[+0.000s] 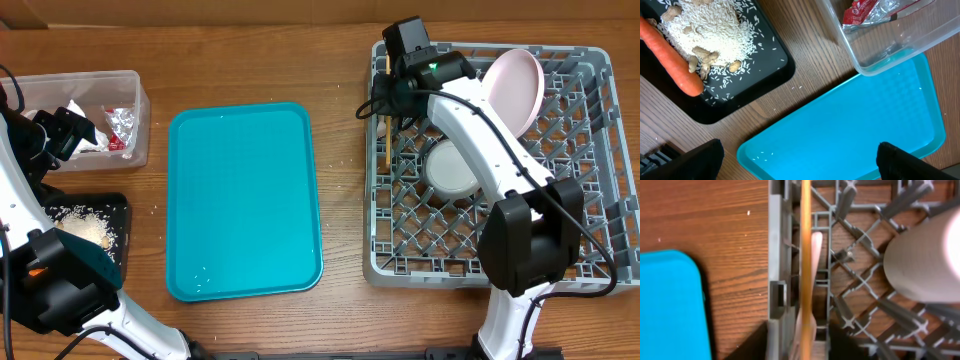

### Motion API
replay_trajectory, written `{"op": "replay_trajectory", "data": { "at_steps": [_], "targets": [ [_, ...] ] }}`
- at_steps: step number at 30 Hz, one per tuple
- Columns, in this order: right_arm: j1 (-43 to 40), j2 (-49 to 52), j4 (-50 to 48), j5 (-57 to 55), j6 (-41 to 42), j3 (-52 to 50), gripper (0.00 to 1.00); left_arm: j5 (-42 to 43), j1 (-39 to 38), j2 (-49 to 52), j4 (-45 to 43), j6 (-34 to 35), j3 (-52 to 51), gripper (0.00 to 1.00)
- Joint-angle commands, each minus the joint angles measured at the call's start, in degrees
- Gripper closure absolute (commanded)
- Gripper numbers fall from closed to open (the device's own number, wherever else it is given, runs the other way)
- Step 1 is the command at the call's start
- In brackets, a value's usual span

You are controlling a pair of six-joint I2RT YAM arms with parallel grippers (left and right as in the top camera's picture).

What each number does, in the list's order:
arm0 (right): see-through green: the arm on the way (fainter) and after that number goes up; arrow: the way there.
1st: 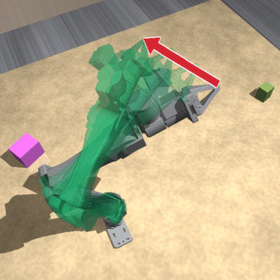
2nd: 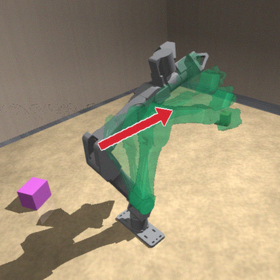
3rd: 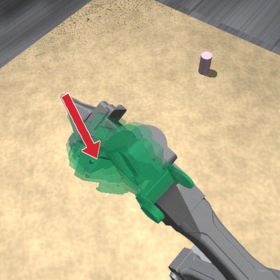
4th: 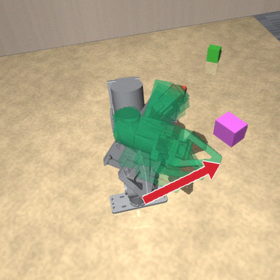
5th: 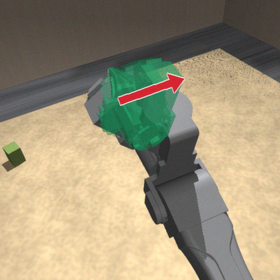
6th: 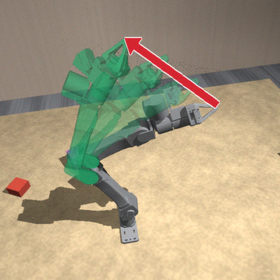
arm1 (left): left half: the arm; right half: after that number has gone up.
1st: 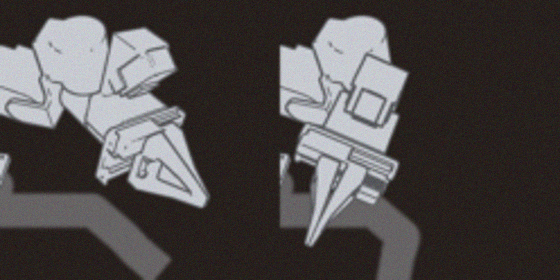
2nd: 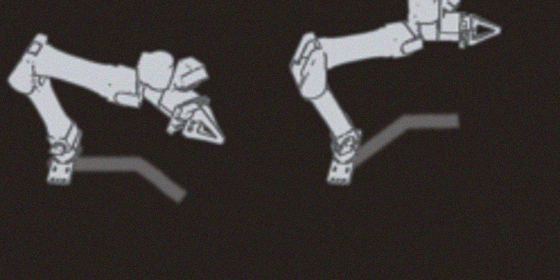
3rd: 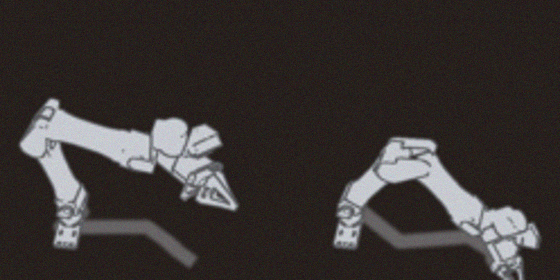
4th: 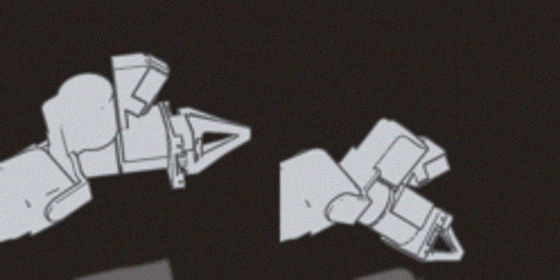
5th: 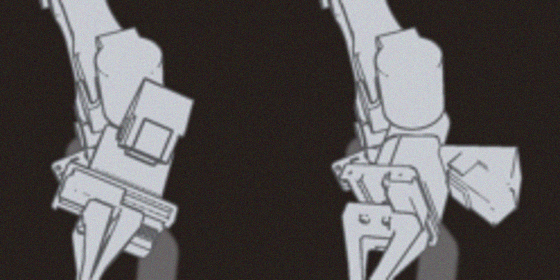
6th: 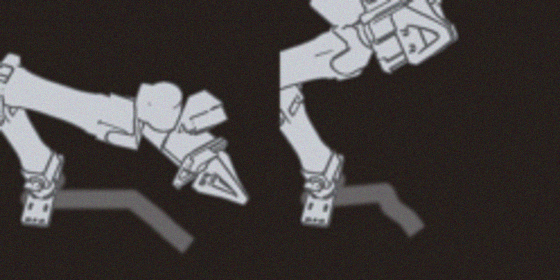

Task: Sort waste into correct bins and load items into the dishwasher rack
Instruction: 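Carry the chopstick right and insert it upright at the rack's left edge, then open the right gripper and swing it right over the rack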

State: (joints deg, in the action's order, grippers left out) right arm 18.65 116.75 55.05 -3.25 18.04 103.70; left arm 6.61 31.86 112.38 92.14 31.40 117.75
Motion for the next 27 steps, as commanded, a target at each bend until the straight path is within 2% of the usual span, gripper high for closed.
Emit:
{"op": "replay_trajectory", "data": {
  "at_steps": [1, 8, 14, 16, 18, 20, 21, 27],
  "targets": [
    [-0.4, -0.1, 0.6, -0.1, -0.2, 0.1, 0.43, -0.8, -0.4, -1.4, 0.1, 0.3, 0.9, 0.00],
    [-0.4, -2.0, 7.4, 2.1, -0.2, 4.9, 0.43, -0.8, -0.4, -1.4, 0.1, 0.3, 0.9, 0.00],
    [-0.4, -9.3, 14.3, 2.0, -0.2, 13.0, 0.42, -0.8, -0.4, -1.4, 0.1, 0.4, 0.9, 0.00],
    [-0.4, -12.4, 16.0, 1.3, -0.2, 14.8, 0.36, -0.8, -0.4, -1.4, 0.1, 0.4, 0.9, 0.00],
    [-0.5, -16.1, 17.5, -1.4, -0.2, 15.4, 0.24, -0.8, -0.4, -1.4, 0.1, 0.4, 0.9, 0.00],
    [-0.6, -19.2, 19.6, -5.5, -0.2, 15.4, 0.03, -0.8, -0.4, -1.4, 0.1, 0.3, 0.9, 0.00],
    [-0.8, -20.5, 20.9, -7.2, 0.0, 15.4, 0.00, -0.8, -0.4, -1.4, 0.1, 0.3, 0.9, 0.00],
    [-3.1, -24.5, 29.5, -9.8, 2.3, 15.4, 0.00, -0.8, -0.4, -1.4, 0.1, 0.4, 0.9, 0.00]
  ]
}}
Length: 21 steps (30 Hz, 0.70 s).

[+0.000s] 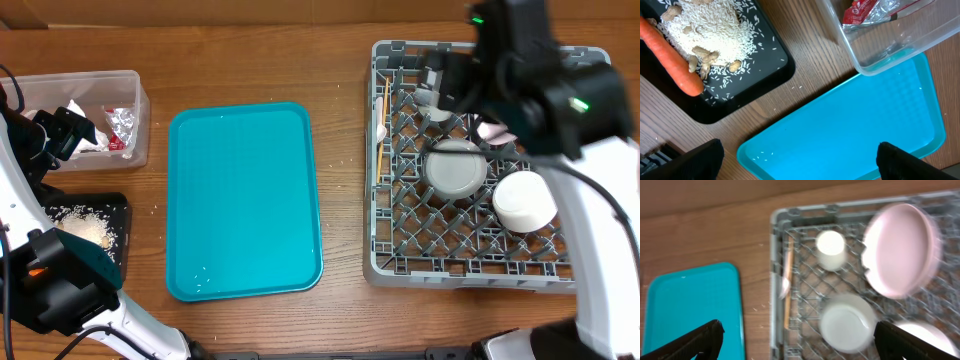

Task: Sort waste into correct bins and load items into the dishwasher rack
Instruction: 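Open the right gripper and swing it right over the rack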

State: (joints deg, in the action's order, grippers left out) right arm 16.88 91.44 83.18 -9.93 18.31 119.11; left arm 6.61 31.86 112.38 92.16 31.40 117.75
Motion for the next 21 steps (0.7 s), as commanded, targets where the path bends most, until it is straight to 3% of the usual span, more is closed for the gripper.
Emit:
{"op": "replay_trajectory", "data": {
  "at_steps": [1, 14, 21],
  "targets": [
    [-1.8, 0.6, 2.3, -3.5, 2.6, 0.0, 0.00, -0.8, -0.4, -1.4, 0.1, 0.3, 0.9, 0.00],
    [-15.0, -2.0, 13.9, -7.0, 12.1, -0.3, 0.00, -0.8, -0.4, -1.4, 0.1, 0.4, 0.9, 0.00],
    [-16.1, -10.5, 13.6, -7.2, 12.0, -8.7, 0.00, -0.8, -0.4, -1.4, 0.1, 0.4, 0.9, 0.00]
  ]
}}
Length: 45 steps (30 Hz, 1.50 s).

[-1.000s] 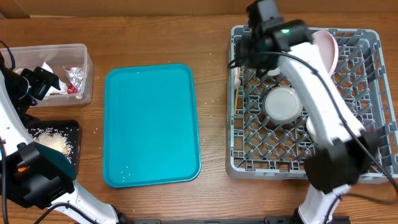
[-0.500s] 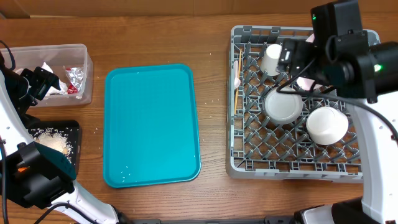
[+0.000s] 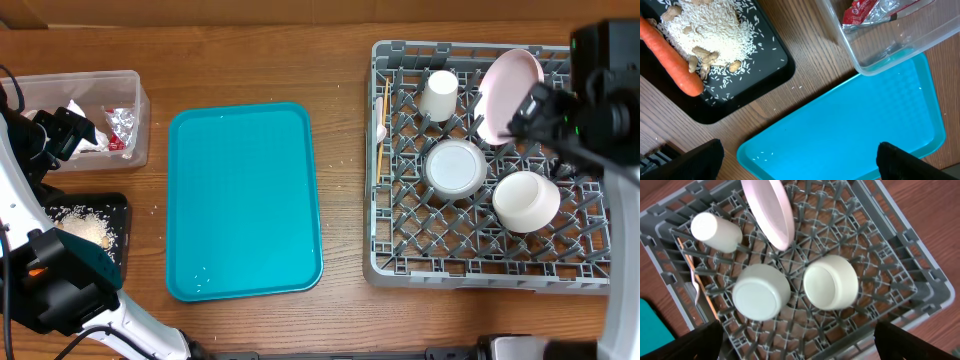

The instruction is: Sort waste into correct bins and load items into the dishwasher rack

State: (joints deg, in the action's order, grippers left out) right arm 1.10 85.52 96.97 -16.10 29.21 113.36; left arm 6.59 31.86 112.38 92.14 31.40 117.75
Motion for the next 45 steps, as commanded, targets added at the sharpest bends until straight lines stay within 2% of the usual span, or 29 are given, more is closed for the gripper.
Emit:
{"op": "replay_trajectory", "data": {
  "at_steps": [1, 6, 10, 16, 30, 34, 38, 45],
  "targets": [
    [-0.3, -6.2, -0.5, -1.0, 1.2, -5.4, 0.00, -0.8, -0.4, -1.4, 0.1, 0.3, 0.9, 0.00],
    [-0.2, -13.2, -2.6, 0.0, 2.6, -17.4, 0.00, -0.8, -0.4, -1.4, 0.1, 0.4, 0.9, 0.00],
    [-0.2, -15.0, -2.1, 7.1, 2.6, -22.9, 0.00, -0.8, -0.4, -1.4, 0.1, 0.4, 0.9, 0.00],
    [-0.2, -13.3, -2.3, 15.0, 2.6, -23.6, 0.00, -0.8, -0.4, -1.4, 0.1, 0.3, 0.9, 0.00],
    [0.4, -12.4, -4.8, 14.6, 0.9, -24.5, 0.00, -0.8, -0.4, -1.4, 0.1, 0.4, 0.9, 0.00],
    [1.6, -13.5, -14.0, 16.9, -6.8, -29.2, 0.00, -0.8, -0.4, -1.4, 0.1, 0.4, 0.9, 0.00],
    [1.6, -18.0, -28.1, 23.9, -15.2, -39.3, 0.00, -0.8, -0.4, -1.4, 0.1, 0.4, 0.9, 0.00],
    [1.3, -29.9, -50.4, 26.9, -16.0, -61.5, 0.00, -0.8, -0.4, -1.4, 0.1, 0.3, 0.9, 0.00]
  ]
}}
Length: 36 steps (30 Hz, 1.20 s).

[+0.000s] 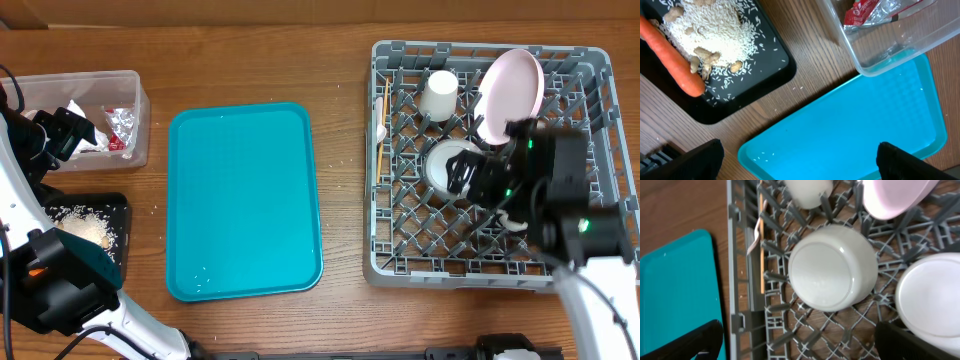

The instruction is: Sort waste into correct bins and load items into the dishwasher rack

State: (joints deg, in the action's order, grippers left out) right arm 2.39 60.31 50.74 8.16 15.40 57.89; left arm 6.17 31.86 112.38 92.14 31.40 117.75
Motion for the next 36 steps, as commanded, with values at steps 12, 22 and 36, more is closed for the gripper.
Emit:
{"op": "replay_trajectory", "data": {
  "at_steps": [12, 22, 36],
  "targets": [
    [-2.8, -27.8, -41.4, 13.0, -6.9, -39.6, 0.00, -0.4, -0.4, -1.4, 0.1, 0.4, 0.9, 0.00],
    [-3.1, -40.9, -53.3, 10.7, -6.9, -52.3, 0.00, -0.4, -0.4, -1.4, 0.1, 0.3, 0.9, 0.00],
    [-3.7, -53.6, -52.9, 8.3, -6.9, -56.5, 0.00, -0.4, -0.4, -1.4, 0.1, 0.3, 0.9, 0.00]
  ]
}}
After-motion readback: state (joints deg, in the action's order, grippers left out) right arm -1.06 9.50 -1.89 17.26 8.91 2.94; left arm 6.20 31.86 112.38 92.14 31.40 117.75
